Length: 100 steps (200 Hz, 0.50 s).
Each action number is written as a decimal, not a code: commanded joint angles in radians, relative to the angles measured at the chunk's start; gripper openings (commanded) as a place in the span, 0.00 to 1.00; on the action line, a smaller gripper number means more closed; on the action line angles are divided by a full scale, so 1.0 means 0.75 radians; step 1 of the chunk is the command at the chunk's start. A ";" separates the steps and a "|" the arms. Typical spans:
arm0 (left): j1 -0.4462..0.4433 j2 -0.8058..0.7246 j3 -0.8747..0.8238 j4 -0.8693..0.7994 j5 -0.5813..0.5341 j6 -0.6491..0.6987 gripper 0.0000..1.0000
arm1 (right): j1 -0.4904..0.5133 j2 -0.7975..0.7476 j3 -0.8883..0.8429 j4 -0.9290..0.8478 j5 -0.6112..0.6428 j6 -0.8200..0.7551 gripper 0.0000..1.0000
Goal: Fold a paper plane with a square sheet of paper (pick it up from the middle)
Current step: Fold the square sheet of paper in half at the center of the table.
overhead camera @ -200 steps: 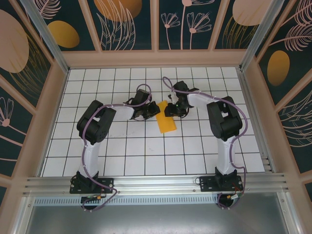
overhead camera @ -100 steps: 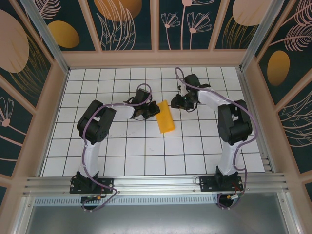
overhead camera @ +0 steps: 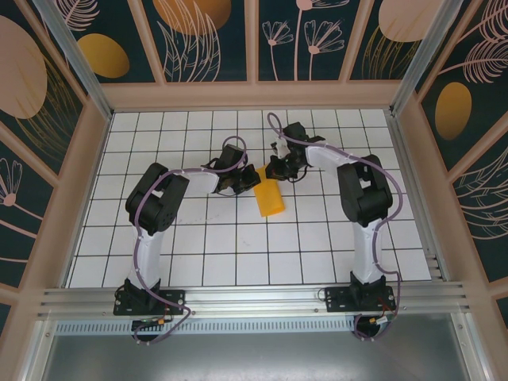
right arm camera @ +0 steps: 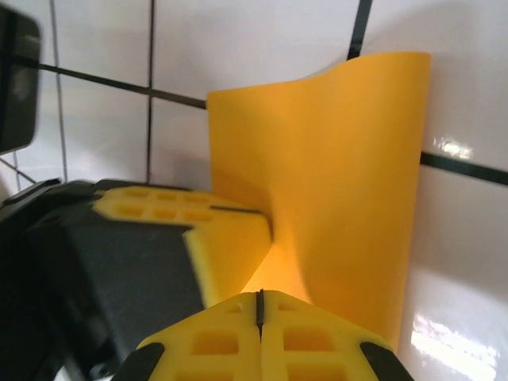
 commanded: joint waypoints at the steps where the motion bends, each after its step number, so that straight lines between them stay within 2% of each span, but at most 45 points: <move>1: -0.004 0.149 -0.052 -0.241 -0.146 -0.003 0.01 | -0.001 0.063 0.066 -0.041 -0.009 -0.029 0.00; 39: -0.004 0.151 -0.052 -0.273 -0.162 -0.002 0.00 | -0.012 0.127 0.091 -0.062 -0.004 -0.056 0.00; 100: -0.004 0.162 -0.061 -0.316 -0.196 0.003 0.00 | -0.088 0.139 -0.027 -0.030 0.032 -0.073 0.00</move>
